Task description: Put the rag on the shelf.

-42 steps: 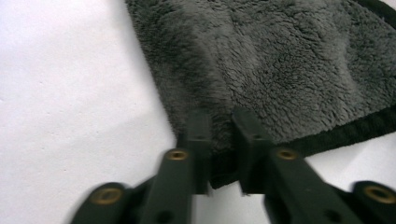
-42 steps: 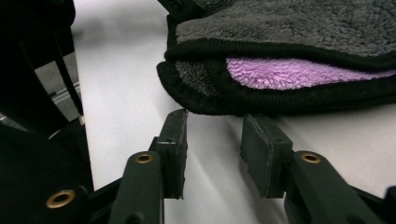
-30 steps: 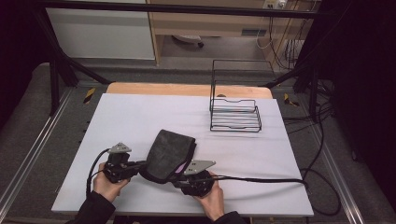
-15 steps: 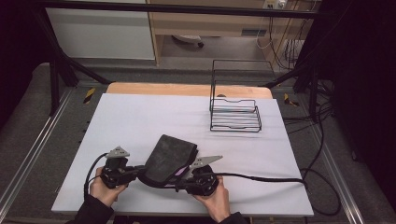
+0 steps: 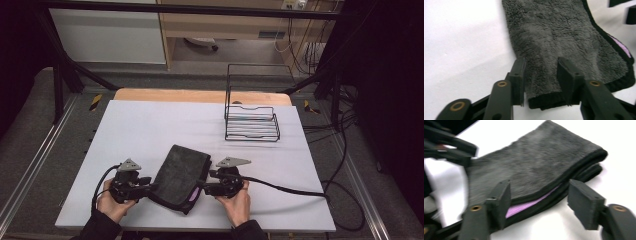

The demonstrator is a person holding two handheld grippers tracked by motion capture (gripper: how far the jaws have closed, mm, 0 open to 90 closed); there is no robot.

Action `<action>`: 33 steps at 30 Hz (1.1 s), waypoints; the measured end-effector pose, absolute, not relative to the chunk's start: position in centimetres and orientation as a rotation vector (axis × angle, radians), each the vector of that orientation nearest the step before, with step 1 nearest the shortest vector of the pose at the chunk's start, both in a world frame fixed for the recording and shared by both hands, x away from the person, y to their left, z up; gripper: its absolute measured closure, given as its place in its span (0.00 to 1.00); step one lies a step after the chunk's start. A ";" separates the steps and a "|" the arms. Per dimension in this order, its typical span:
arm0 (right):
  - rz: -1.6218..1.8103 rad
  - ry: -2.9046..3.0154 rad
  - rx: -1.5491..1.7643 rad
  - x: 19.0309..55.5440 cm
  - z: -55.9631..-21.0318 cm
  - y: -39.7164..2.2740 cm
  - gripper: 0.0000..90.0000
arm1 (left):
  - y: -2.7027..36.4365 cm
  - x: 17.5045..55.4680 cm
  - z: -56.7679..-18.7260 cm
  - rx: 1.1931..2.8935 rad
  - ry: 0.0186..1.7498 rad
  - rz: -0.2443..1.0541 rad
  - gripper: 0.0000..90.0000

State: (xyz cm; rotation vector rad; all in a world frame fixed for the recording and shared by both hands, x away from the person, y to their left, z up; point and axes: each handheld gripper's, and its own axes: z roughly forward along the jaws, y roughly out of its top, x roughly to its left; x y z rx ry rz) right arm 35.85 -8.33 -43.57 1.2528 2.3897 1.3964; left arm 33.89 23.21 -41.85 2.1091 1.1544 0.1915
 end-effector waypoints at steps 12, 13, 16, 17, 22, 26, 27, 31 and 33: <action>1.304 2.383 1.272 37.0 -46.0 -6.7 0.47 | 23.1 34.2 -43.3 2.190 1.184 0.068 0.75; 1.306 2.388 1.286 37.0 -45.9 -6.7 0.53 | 23.1 34.3 -43.3 2.191 1.186 0.059 0.78; 1.334 2.402 1.294 37.2 -45.9 -6.6 0.74 | 22.8 34.1 -43.2 2.187 1.194 0.064 0.86; 1.338 2.397 1.290 37.2 -45.9 -6.6 0.80 | 22.8 34.1 -43.1 2.192 1.189 0.063 0.88; 1.320 2.405 1.272 37.4 -45.3 -7.1 0.90 | 22.3 33.6 -43.0 2.150 1.170 0.024 0.90; 1.302 2.413 1.263 38.0 -44.3 -8.2 0.91 | 20.9 32.8 -42.8 2.114 1.123 -0.019 0.90; 1.294 2.424 1.253 38.2 -44.0 -8.4 0.91 | 20.5 32.6 -42.8 2.108 1.112 -0.017 0.90; 1.257 2.484 1.180 39.2 -43.2 -9.1 0.90 | 18.8 31.4 -42.9 2.097 1.100 0.017 0.90; 1.248 2.506 1.141 39.4 -43.4 -9.2 0.90 | 18.4 30.9 -42.9 2.111 1.098 0.059 0.89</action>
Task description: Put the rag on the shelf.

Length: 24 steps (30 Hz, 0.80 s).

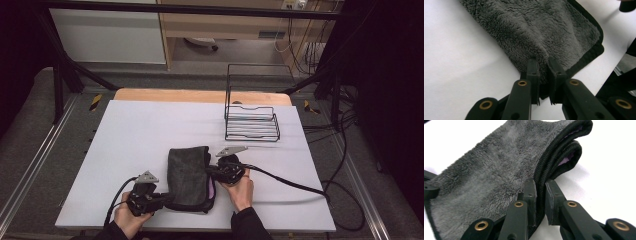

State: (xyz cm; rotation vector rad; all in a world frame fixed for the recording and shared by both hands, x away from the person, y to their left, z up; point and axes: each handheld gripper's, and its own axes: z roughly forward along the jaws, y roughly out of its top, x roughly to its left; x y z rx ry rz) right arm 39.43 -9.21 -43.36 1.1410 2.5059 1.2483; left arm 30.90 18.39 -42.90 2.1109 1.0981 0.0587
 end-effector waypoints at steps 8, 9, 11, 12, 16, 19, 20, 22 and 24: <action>1.256 2.427 1.094 38.8 -44.4 -9.2 0.62 | 19.1 31.1 -42.8 2.150 1.060 0.125 0.71; 1.297 2.410 1.098 38.8 -44.2 -9.6 0.57 | 19.3 31.2 -42.6 2.152 1.046 0.141 0.67; 1.358 2.372 1.116 38.6 -43.6 -10.3 0.48 | 19.6 31.4 -42.1 2.153 1.019 0.183 0.59; 1.355 2.371 1.108 38.5 -43.5 -10.6 0.45 | 19.9 31.6 -41.9 2.159 1.008 0.193 0.54; 1.400 2.377 1.113 38.4 -42.9 -11.9 0.29 | 20.8 32.6 -41.5 2.144 0.985 0.201 0.35; 1.414 2.379 1.140 38.5 -42.9 -13.0 0.21 | 21.1 33.3 -41.3 2.160 0.970 0.216 0.21; 1.412 2.381 1.145 38.5 -42.9 -13.3 0.18 | 21.2 33.5 -41.2 2.170 0.970 0.210 0.16; 1.405 2.380 1.159 38.6 -43.0 -14.1 0.14 | 21.3 33.9 -41.0 2.175 0.980 0.207 0.12; 1.400 2.375 1.178 38.6 -43.1 -14.9 0.10 | 21.4 34.4 -40.9 2.165 1.010 0.216 0.14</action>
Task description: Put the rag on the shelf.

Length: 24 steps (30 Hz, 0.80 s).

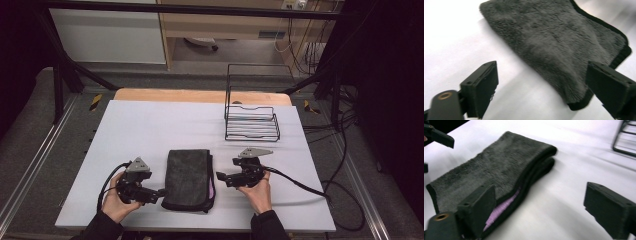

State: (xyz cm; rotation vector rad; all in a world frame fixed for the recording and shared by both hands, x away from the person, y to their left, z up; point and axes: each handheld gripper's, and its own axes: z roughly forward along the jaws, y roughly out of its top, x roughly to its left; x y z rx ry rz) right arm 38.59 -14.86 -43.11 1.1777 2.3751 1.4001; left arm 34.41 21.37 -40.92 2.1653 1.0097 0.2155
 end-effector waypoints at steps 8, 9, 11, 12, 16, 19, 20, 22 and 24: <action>1.387 2.373 1.181 38.0 -43.6 -17.1 0.04 | 20.8 36.1 -40.4 2.189 1.018 0.220 0.11; 1.386 2.371 1.176 37.8 -43.7 -17.3 0.03 | 20.7 36.3 -40.3 2.187 1.011 0.223 0.10; 1.399 2.363 1.182 37.5 -44.0 -17.8 0.03 | 20.6 36.8 -40.1 2.181 1.017 0.229 0.09; 1.404 2.359 1.195 37.4 -44.1 -18.1 0.03 | 20.5 37.0 -40.0 2.178 1.020 0.239 0.09; 1.396 2.362 1.206 37.0 -44.6 -18.7 0.02 | 20.3 38.1 -39.9 2.175 1.037 0.296 0.11; 1.384 2.366 1.215 36.8 -44.7 -18.9 0.02 | 20.3 39.3 -40.1 2.158 1.078 0.332 0.14; 1.380 2.366 1.216 36.8 -44.7 -18.9 0.02 | 20.3 39.7 -40.1 2.154 1.090 0.336 0.15; 1.383 2.367 1.207 36.7 -44.7 -18.9 0.02 | 20.4 40.6 -40.3 2.140 1.118 0.335 0.16; 1.387 2.364 1.211 36.7 -44.7 -18.9 0.01 | 20.5 41.5 -40.4 2.138 1.136 0.341 0.18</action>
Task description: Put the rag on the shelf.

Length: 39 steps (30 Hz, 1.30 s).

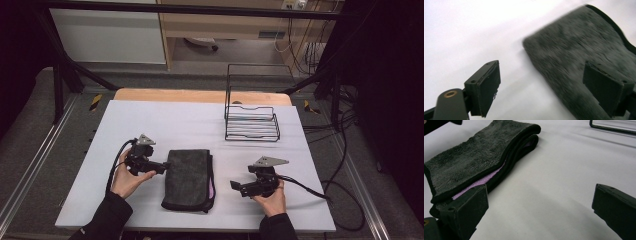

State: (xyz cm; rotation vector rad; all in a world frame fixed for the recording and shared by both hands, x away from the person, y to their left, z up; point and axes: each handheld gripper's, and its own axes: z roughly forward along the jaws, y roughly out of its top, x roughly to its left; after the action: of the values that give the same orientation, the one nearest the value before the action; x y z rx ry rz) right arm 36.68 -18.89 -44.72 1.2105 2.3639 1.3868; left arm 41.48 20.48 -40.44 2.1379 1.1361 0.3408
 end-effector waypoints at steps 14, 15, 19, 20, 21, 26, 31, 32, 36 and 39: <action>1.383 2.369 1.206 36.5 -45.0 -18.7 0.01 | 19.7 44.9 -43.0 2.072 1.223 0.278 0.49; 1.384 2.368 1.209 36.5 -45.0 -18.7 0.01 | 19.5 45.0 -43.1 2.076 1.226 0.264 0.51; 1.394 2.364 1.202 36.5 -44.9 -18.7 0.02 | 19.3 45.1 -43.8 2.090 1.244 0.234 0.60; 1.396 2.361 1.203 36.4 -44.9 -18.7 0.02 | 19.3 45.1 -43.9 2.087 1.249 0.224 0.60; 1.396 2.360 1.203 36.4 -44.9 -18.7 0.02 | 19.3 45.1 -43.9 2.082 1.248 0.211 0.62; 1.414 2.356 1.206 36.5 -44.8 -18.6 0.02 | 19.0 45.0 -44.0 2.082 1.240 0.204 0.72; 1.443 2.342 1.221 36.7 -44.7 -18.4 0.03 | 18.9 44.9 -44.2 2.077 1.225 0.194 0.76; 1.434 2.342 1.221 36.9 -44.7 -18.2 0.03 | 18.9 44.8 -44.2 2.078 1.225 0.194 0.78; 1.407 2.356 1.189 37.5 -44.3 -16.8 0.04 | 18.6 44.7 -44.2 2.083 1.217 0.200 0.83; 1.398 2.355 1.187 38.2 -43.8 -15.5 0.07 | 18.5 44.6 -44.2 2.085 1.217 0.202 0.86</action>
State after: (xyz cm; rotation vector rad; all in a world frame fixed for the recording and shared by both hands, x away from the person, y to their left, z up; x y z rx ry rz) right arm 38.24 -15.47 -43.77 1.1867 2.3555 1.3980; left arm 44.61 18.54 -44.16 2.0854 1.2168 0.2023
